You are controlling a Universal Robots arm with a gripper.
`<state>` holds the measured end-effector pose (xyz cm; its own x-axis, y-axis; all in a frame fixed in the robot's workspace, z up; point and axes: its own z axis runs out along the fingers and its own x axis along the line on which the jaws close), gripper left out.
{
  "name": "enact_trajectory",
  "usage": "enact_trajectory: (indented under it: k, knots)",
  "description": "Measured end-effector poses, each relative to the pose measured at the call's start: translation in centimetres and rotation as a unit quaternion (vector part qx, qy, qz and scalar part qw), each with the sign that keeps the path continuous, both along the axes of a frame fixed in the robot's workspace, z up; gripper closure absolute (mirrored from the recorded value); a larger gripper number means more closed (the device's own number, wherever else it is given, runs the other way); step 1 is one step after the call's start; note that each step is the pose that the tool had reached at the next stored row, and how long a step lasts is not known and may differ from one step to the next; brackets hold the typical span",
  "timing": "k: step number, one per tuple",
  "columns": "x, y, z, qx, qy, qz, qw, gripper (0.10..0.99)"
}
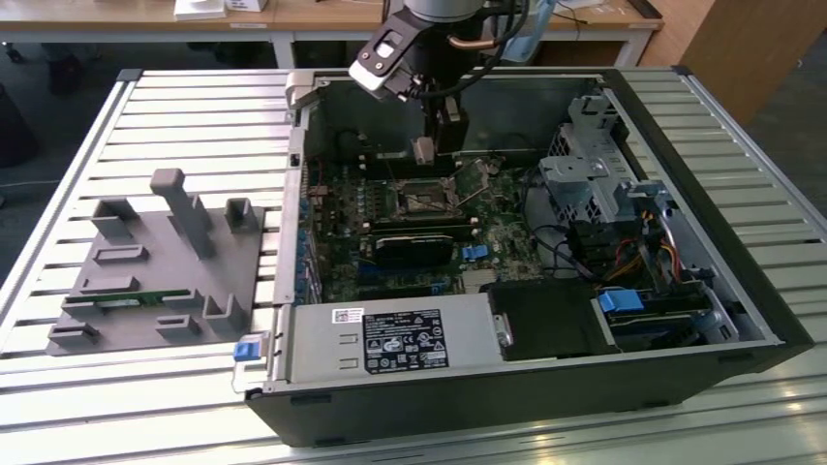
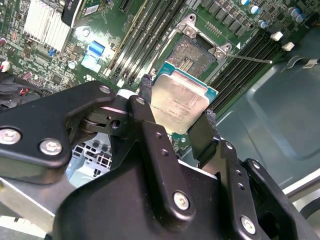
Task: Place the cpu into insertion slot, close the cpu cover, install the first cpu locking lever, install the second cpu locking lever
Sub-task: 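Place the cpu into insertion slot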
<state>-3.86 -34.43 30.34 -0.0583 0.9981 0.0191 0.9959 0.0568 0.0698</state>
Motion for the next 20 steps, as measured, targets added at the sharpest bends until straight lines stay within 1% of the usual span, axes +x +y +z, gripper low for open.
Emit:
enact_trajectory:
  k: [20]
  knots:
    - [0.00, 0.00, -0.61, -0.0004, 0.0000, 0.000, 1.0000, 0.545]
